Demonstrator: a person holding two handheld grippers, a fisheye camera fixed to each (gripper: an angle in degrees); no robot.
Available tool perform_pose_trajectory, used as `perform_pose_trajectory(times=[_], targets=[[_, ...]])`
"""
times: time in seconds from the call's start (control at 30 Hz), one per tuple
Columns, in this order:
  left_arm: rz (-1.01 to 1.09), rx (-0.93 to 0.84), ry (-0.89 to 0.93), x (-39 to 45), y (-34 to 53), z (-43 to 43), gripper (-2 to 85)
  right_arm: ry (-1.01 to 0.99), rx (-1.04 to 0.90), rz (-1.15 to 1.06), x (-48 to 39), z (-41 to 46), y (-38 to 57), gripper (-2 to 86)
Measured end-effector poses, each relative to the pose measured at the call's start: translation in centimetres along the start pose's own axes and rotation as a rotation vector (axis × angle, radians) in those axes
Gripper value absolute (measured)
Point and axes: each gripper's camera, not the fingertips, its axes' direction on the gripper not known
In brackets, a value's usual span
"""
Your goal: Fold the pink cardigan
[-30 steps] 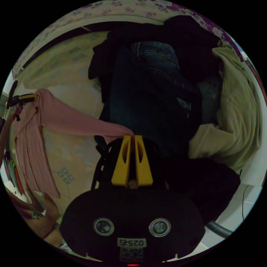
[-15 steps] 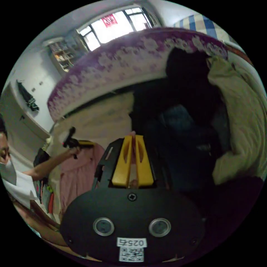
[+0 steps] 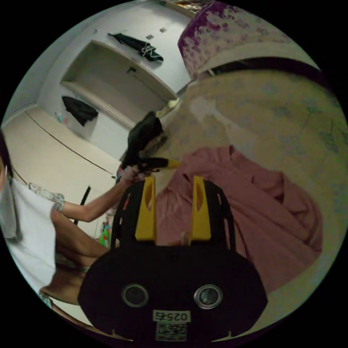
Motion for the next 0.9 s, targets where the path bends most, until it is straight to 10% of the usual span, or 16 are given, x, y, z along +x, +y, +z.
perform_pose_trajectory(times=[0.23,0.5,0.9], targets=[[0.075,-0.098,-0.036,0.2,0.8,-1.4,5.7,0.215,0.1,0.094,2.8,-2.8,4.7,12.5],[0.338,-0.389,-0.526,4.5,-0.1,2.2,6.2,0.569,-0.216,-0.023,7.0,0.0,2.7,12.1],[0.142,-0.496,-0.433,3.8,-2.5,1.6,1.6,0.704,-0.421,-0.166,13.8,7.0,-2.1,12.5]])
